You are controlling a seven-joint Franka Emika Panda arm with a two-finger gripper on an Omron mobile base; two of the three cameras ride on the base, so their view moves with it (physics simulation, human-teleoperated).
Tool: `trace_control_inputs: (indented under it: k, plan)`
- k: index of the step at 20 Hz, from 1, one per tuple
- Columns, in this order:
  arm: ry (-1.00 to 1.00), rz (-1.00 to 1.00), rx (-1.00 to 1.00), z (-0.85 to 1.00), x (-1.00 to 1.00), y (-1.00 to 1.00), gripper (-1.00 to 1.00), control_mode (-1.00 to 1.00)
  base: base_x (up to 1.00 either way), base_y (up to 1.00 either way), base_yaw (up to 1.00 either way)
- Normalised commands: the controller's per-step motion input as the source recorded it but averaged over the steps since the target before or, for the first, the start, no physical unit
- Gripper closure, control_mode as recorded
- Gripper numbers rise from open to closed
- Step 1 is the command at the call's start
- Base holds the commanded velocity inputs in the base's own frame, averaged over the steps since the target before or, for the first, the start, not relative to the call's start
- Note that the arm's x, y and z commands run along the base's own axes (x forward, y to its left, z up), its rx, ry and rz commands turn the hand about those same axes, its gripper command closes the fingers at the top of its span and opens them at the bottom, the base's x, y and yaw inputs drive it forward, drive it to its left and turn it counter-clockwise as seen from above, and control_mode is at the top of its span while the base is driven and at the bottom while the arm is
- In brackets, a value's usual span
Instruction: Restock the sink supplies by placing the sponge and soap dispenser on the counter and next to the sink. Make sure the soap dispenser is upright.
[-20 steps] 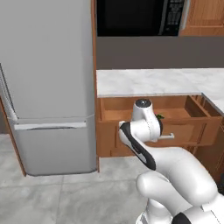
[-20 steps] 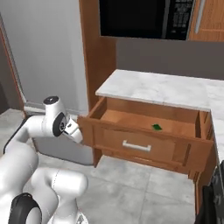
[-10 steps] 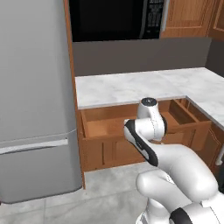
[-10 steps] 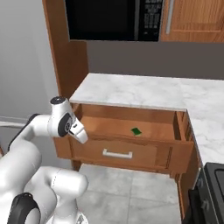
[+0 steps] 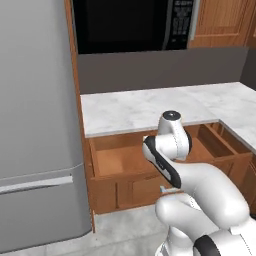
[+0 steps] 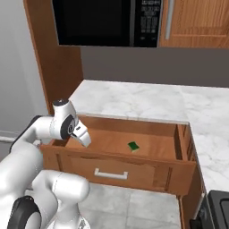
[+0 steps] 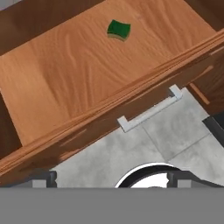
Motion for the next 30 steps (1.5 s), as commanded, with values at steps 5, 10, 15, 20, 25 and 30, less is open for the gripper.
trace_control_inputs:
  k: [5, 10, 15, 20, 25, 30]
  plan:
    - [0.0, 0.0, 0.0, 0.0, 0.0, 0.0, -1.0, 1.0, 0.37, -0.55, 0.03]
    - [0.0, 0.0, 0.0, 0.0, 0.0, 0.0, -1.0, 1.0, 0.37, -0.42, 0.01]
    - [0.0, 0.0, 0.0, 0.0, 0.0, 0.0, -1.0, 1.0, 0.36, -0.38, 0.02]
    - [0.0, 0.0, 0.0, 0.0, 0.0, 0.0, -1.0, 1.0, 0.25, -0.33, 0.02]
    - [0.0, 0.0, 0.0, 0.0, 0.0, 0.0, -1.0, 1.0, 0.17, -0.22, 0.01]
    - [0.0, 0.0, 0.0, -0.04, 0.08, -0.01, -1.0, -1.0, 0.18, -0.02, 0.0]
